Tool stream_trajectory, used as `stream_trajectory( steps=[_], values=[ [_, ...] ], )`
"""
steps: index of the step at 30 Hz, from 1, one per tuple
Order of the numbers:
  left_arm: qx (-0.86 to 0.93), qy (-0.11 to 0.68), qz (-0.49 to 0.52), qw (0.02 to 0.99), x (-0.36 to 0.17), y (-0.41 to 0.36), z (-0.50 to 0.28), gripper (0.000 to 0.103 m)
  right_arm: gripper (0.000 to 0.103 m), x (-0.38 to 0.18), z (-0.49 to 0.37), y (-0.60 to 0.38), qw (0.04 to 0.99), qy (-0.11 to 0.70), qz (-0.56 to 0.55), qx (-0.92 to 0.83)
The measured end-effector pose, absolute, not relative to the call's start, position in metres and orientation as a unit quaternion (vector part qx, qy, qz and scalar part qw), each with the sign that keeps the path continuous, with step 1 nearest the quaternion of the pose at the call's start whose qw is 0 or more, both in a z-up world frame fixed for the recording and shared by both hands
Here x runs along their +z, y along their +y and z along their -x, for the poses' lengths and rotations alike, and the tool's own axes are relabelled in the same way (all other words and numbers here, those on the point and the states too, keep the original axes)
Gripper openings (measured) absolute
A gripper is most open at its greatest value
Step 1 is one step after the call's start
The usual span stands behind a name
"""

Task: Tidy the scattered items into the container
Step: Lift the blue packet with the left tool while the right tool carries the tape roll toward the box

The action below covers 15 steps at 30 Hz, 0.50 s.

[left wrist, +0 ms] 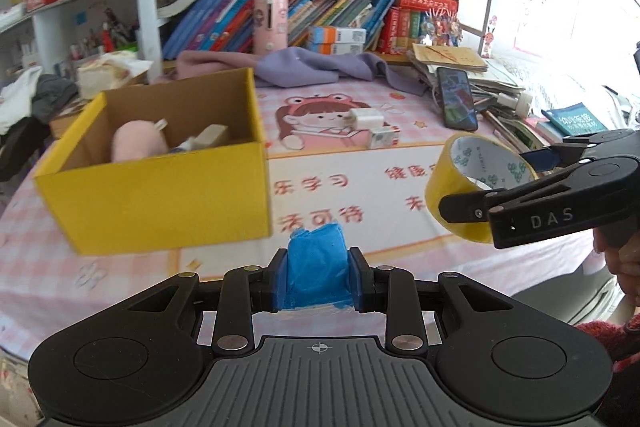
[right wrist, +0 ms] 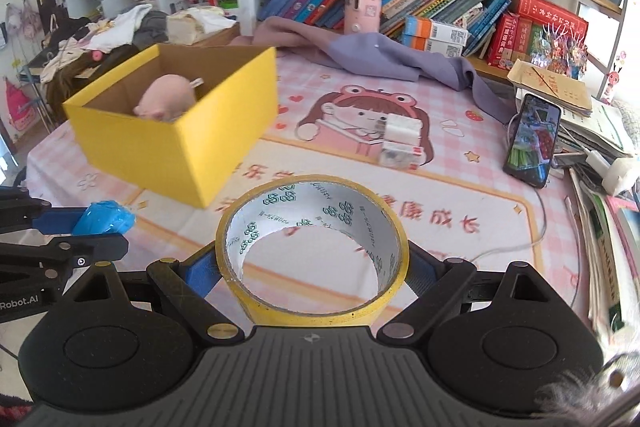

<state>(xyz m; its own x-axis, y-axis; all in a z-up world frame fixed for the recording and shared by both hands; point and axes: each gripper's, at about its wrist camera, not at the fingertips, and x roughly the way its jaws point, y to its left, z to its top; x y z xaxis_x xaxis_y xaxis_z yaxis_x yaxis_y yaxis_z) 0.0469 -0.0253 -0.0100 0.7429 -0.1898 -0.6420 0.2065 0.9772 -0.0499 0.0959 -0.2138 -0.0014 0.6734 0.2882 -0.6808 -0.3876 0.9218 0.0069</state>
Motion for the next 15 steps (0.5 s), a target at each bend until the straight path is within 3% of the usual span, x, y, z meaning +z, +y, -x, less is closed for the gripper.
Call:
stream_trajectory(
  steps=[15],
  values=[
    [-0.067, 0.327, -0.008, 0.943, 0.0, 0.029, 0.021, 0.029, 0.091, 0.0, -0.019, -0.147, 0.904, 0.352, 0.09, 0.227]
  ],
)
